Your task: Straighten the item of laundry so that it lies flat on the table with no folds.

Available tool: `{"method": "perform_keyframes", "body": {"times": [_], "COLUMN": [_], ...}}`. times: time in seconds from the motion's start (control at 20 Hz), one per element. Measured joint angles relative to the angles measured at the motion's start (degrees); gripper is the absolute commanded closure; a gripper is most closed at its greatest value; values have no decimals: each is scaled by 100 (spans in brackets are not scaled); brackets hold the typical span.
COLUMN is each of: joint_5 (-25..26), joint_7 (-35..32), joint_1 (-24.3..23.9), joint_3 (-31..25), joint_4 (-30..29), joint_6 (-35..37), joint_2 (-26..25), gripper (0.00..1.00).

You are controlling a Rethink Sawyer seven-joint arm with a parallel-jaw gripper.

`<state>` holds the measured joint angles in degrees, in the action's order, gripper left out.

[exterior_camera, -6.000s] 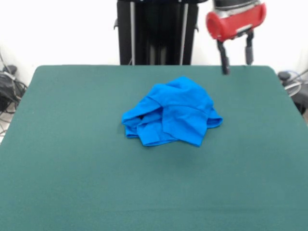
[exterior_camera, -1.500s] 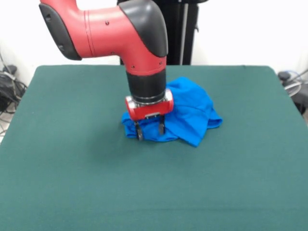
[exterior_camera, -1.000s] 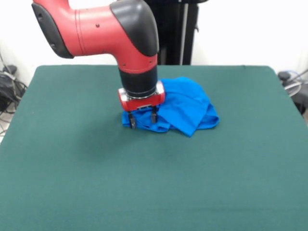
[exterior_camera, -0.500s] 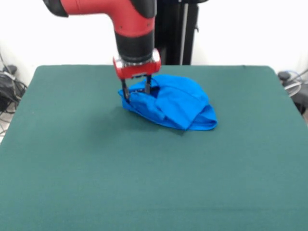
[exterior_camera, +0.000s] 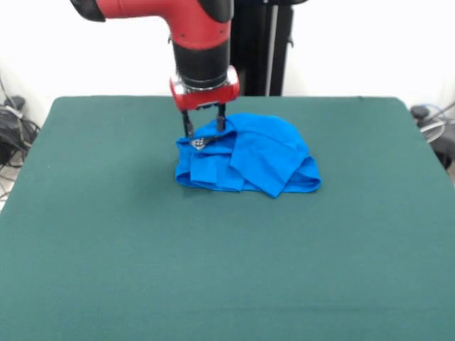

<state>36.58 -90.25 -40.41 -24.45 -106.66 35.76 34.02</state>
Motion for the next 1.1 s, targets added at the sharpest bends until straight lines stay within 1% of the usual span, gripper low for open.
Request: {"method": "perform_keyframes", "body": {"times": [0.05, 0.4, 1.1], "joint_5": [83, 172, 172], "joint_7": [0, 0, 0], "joint_1": [1, 1, 77], "joint_3": [-1, 0, 1], "joint_4": [1, 1, -7], "joint_6": [-1, -1, -188], "joint_2": [-203, -438, -451], "gripper": [100, 100, 100]}}
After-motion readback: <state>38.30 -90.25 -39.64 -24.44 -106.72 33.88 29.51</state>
